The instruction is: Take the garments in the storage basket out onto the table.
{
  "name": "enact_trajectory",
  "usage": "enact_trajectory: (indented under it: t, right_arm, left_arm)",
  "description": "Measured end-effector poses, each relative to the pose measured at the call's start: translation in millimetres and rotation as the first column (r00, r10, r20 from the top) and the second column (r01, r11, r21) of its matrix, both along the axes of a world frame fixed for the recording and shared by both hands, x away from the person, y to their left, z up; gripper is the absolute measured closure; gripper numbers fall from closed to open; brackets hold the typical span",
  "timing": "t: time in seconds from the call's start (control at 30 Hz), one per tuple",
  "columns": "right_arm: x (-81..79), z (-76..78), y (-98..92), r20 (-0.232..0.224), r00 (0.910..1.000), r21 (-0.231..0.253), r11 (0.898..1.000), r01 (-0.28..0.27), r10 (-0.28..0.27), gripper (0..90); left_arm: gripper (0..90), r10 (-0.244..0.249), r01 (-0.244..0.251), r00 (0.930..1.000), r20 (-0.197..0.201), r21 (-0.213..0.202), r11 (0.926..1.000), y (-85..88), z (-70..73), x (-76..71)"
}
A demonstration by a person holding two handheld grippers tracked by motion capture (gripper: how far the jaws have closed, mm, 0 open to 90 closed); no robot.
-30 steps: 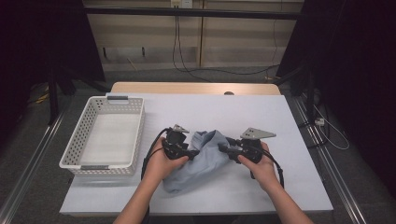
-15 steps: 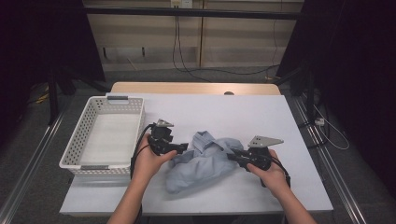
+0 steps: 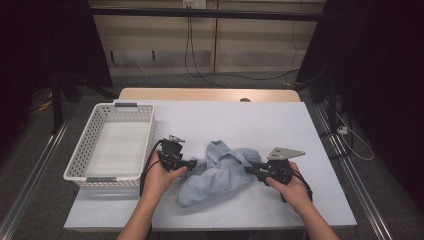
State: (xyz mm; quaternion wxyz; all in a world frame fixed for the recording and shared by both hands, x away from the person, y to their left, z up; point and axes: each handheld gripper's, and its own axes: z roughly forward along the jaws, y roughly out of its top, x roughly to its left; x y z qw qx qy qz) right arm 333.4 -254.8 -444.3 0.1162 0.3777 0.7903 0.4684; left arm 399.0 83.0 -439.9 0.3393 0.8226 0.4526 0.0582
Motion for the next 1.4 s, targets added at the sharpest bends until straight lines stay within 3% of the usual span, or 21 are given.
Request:
enact_trajectory:
  t: [0.33, 0.43, 0.47, 0.53, 0.63, 0.87, 1.0, 1.07, 1.1, 1.17, 1.27, 1.4]
  right_arm:
    - [-0.3, -0.8, -0.4, -0.006, 1.0000, 0.002, 1.000, 0.000, 0.000, 76.5]
    - [-0.6, -0.8, -0.5, -0.005, 1.0000, -0.001, 1.000, -0.002, 0.002, 76.6]
    - [-0.7, -0.7, -0.5, -0.005, 1.0000, -0.001, 1.000, -0.002, 0.002, 76.7]
    - [-0.8, -0.7, -0.7, -0.006, 1.0000, 0.002, 1.000, -0.001, 0.001, 76.8]
    - [-1.3, -0.4, -2.0, -0.006, 1.0000, 0.014, 1.000, 0.000, 0.000, 76.9]
    - [-3.7, 4.9, -7.9, 0.005, 0.9999, 0.045, 0.999, -0.011, 0.011, 79.2]
    - [-6.9, 6.3, -9.6, 0.005, 0.9992, 0.036, 0.999, -0.041, 0.040, 79.8]
    - [-7.9, 5.5, -10.6, 0.004, 0.9992, 0.029, 0.999, -0.041, 0.041, 74.3]
    - [-7.8, 5.0, -11.9, 0.000, 0.9998, 0.039, 0.999, -0.021, 0.021, 66.4]
    - [-6.7, 4.9, -15.4, -0.011, 0.9999, 0.046, 0.999, 0.010, -0.009, 60.1]
    - [-4.8, 8.5, -22.7, -0.015, 0.9990, 0.054, 0.998, 0.042, -0.042, 41.9]
    - [-0.9, 13.5, -31.9, -0.012, 0.9968, 0.057, 0.995, 0.080, -0.079, 33.8]
  left_arm:
    - [60.2, -0.015, 0.015, 0.9997, -0.019, 0.011, 0.9998, -5.2, -2.5, -5.7]
    - [73.9, -0.020, 0.020, 0.9990, -0.039, 0.012, 0.9997, -6.8, -1.4, -6.2]
    - [83.0, -0.017, 0.017, 0.9991, -0.039, 0.019, 0.9997, -7.3, -1.3, -6.1]
    - [86.5, -0.014, 0.014, 0.9991, -0.039, -0.002, 0.9999, -5.5, 1.3, -3.4]
    - [88.5, 0.002, -0.003, 0.9999, -0.012, -0.058, 0.9983, -1.7, 12.8, 0.7]
    - [89.0, 0.037, -0.027, 0.9954, 0.088, -0.116, 0.9929, 6.0, 42.1, 12.9]
    - [89.0, 0.043, -0.027, 0.9939, 0.101, -0.158, 0.9870, 10.7, 54.6, 20.2]
    - [88.9, 0.029, -0.012, 0.9942, 0.103, -0.168, 0.9858, 9.4, 55.2, 20.8]
    - [88.9, 0.025, -0.008, 0.9947, 0.099, -0.164, 0.9864, 8.5, 54.7, 20.7]
    - [88.9, 0.024, -0.007, 0.9947, 0.100, -0.168, 0.9858, 8.3, 52.5, 21.5]
    - [88.8, 0.025, -0.008, 0.9954, 0.093, -0.175, 0.9846, 9.9, 50.6, 22.1]
    - [88.7, 0.023, -0.006, 0.9955, 0.092, -0.179, 0.9839, 10.3, 49.6, 22.1]
